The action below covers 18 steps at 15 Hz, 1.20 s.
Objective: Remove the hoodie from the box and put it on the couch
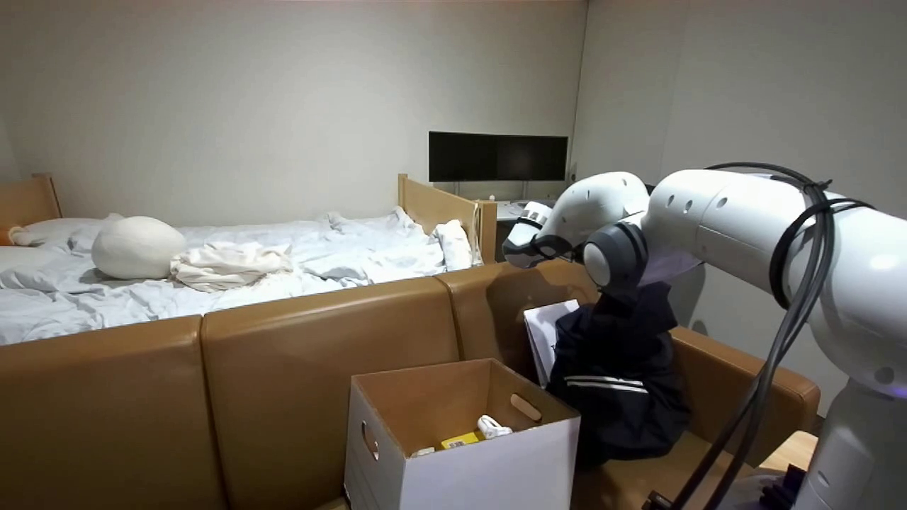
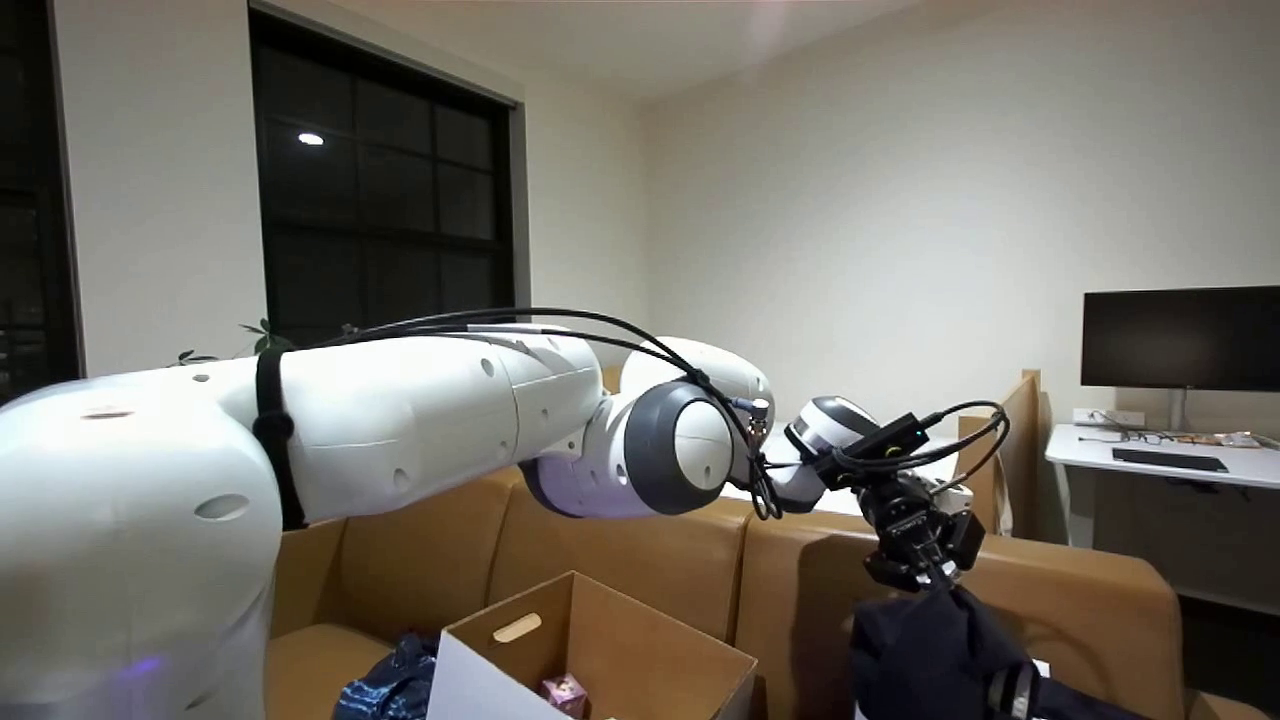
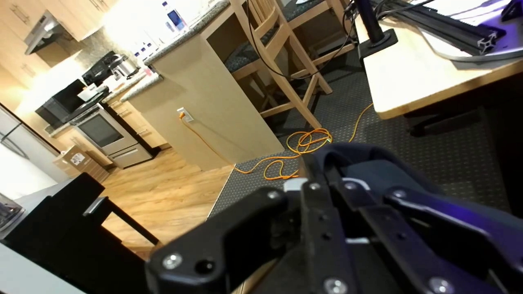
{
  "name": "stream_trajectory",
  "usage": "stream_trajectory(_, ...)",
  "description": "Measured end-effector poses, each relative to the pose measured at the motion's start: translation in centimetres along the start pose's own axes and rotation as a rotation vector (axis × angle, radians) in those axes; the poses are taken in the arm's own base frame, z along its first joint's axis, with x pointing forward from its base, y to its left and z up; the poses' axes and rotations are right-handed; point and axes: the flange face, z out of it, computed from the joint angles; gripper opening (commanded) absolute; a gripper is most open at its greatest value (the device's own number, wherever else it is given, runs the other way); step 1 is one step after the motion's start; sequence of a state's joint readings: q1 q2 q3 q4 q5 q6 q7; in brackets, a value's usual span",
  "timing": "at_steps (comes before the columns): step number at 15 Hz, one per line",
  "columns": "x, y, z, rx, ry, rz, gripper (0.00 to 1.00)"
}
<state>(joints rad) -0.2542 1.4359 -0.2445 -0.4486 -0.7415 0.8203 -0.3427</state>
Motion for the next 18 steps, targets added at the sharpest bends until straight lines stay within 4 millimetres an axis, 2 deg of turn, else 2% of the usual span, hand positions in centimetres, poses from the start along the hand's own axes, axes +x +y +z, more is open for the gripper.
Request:
stream_trajectory(4, 0.3, -0.5, 0.2, 0.099, 0.043, -0.063, 0.01)
stream_trajectory(8, 1.5, -1.2, 1.5, 0.257, 0.071, -0.181, 0.01)
stream_trajectory(14, 1.9, 0.0, 2.7, 0.437, 0.134, -0.273, 0.01)
stream_trajectory(15, 2.0, 0.0, 2.8, 0.443, 0.136, -0.276, 0.27)
stream_trajectory(16, 2.0, 0.0, 2.8, 0.445, 0.136, -0.278, 0.28)
stream_trajectory(18, 2.0, 0.0, 2.8, 0.446, 0.136, -0.278, 0.4)
